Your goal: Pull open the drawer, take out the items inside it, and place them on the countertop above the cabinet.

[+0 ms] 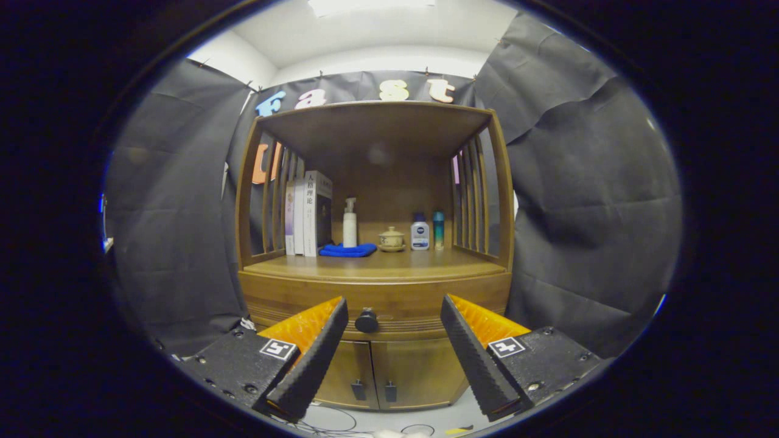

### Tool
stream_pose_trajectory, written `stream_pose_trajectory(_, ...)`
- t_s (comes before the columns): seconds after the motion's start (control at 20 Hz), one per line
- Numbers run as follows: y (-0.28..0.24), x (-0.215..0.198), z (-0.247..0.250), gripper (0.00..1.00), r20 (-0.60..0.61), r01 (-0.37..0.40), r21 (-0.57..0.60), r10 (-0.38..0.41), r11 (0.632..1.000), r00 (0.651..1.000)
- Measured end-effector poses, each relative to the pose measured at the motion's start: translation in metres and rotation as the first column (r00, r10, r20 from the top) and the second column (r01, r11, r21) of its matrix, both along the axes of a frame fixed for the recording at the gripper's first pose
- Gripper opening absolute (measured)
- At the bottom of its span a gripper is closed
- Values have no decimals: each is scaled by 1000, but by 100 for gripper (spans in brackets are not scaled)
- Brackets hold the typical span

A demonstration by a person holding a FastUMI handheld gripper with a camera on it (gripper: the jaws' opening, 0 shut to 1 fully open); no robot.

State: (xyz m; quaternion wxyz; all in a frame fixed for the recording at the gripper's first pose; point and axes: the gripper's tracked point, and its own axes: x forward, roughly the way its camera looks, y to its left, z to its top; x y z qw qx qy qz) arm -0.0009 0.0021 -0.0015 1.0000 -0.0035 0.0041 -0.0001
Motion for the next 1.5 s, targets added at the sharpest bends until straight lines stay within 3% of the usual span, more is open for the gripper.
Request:
stream_pose_trajectory(0.5,11,23,-41,100,-14,-15,-13,15,1000,1000)
stream_pose_trajectory(0.85,37,72,-101,100,-109,-35,-51,30,998,994)
stream_pose_trajectory(1.2,34,126,-116,99,-128,-8,-57,1,998,992)
stream_pose_trajectory(1.45,31,152,-116,93,-131,-11,-81,0,997,991)
stream_pose_trajectory(1.5,31,160,-114,88,-132,-10,-92,-2,996,991)
